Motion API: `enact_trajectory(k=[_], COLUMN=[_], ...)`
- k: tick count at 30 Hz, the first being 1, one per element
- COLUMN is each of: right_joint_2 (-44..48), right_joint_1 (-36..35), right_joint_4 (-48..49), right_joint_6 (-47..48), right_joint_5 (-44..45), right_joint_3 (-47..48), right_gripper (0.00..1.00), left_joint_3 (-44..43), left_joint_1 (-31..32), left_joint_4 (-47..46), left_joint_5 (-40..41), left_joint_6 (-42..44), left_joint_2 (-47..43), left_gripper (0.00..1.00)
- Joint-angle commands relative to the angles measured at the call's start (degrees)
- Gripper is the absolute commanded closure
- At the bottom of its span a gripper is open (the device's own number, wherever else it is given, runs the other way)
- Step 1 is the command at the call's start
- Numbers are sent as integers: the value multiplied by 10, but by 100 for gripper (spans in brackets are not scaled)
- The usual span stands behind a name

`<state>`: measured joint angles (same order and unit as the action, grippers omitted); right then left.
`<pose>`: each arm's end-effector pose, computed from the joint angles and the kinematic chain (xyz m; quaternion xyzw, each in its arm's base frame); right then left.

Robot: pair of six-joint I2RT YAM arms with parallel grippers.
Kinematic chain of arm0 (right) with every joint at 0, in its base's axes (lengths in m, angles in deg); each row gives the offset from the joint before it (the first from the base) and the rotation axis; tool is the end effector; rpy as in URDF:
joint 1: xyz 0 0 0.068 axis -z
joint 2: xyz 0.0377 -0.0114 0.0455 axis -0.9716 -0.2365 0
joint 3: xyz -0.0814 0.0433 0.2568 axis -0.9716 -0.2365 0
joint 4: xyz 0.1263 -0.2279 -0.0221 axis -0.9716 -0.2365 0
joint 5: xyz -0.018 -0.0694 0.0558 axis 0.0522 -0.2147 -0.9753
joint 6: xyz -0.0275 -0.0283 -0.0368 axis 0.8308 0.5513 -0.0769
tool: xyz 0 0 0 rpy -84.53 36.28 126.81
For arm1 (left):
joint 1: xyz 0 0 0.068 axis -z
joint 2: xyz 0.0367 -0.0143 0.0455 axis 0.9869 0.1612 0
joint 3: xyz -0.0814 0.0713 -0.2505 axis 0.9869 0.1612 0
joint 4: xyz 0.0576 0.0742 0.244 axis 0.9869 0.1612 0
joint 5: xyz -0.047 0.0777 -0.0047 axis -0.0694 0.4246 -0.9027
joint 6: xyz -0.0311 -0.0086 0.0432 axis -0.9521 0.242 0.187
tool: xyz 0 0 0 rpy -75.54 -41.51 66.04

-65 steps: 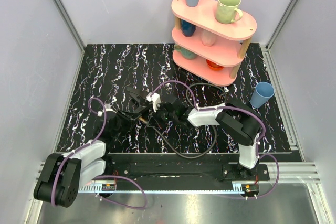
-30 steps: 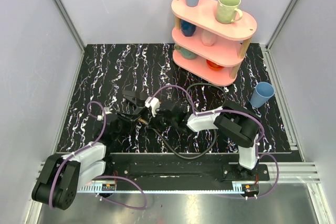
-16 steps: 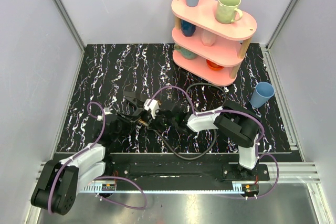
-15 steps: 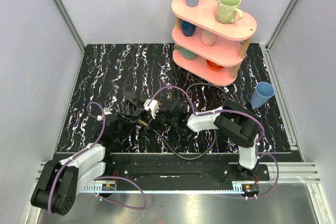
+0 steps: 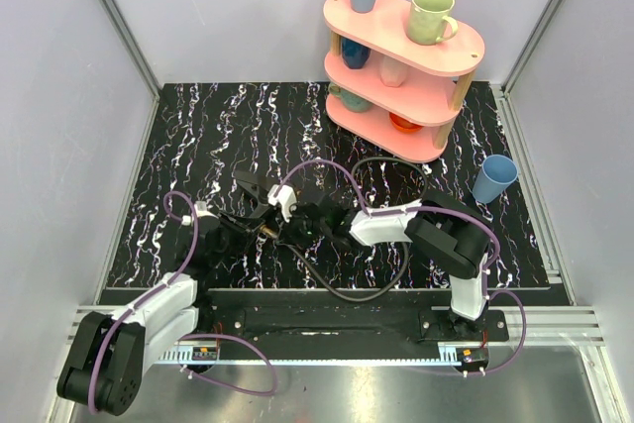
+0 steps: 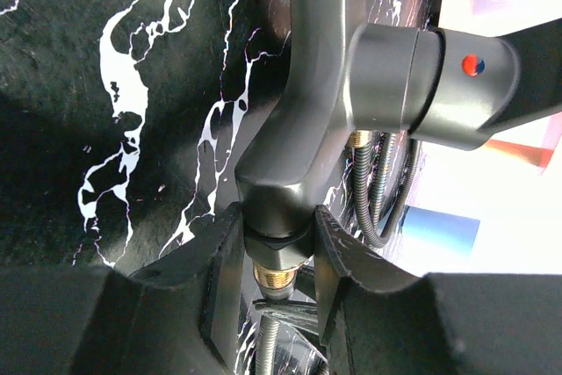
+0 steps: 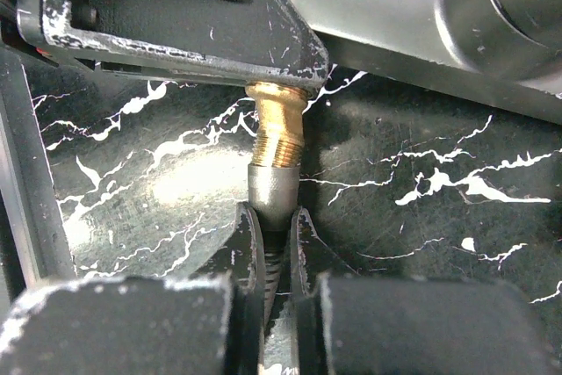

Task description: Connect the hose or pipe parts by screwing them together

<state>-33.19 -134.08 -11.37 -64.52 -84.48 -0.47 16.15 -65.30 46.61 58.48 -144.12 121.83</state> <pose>0.2045 0.3413 0.1464 -0.4808 0.7259 0.3268 0.3677 0.1502 -0.0452 0.1232 -0.3968 0.7693 -0.3799 0.3261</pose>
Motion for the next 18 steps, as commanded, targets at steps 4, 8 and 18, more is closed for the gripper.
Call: enact_trajectory(k=[4, 8, 18], right_joint_2=[17, 12, 2], right_joint_1=[3, 3, 17], right_joint_4=[1, -1, 34], right_joint_6=[-6, -4, -45], right_joint_5=[-5, -1, -16], right_joint_3=[62, 70, 63], right_gripper=[100, 100, 100], left_joint_3=[-12, -10, 7], left_joint_1=[13, 13, 13], left_joint_4=[-60, -68, -116], left_joint_5=[-48, -56, -72], left_joint_6=[34, 30, 2], left_joint_2=[-4, 4, 1], left_gripper=[100, 100, 100])
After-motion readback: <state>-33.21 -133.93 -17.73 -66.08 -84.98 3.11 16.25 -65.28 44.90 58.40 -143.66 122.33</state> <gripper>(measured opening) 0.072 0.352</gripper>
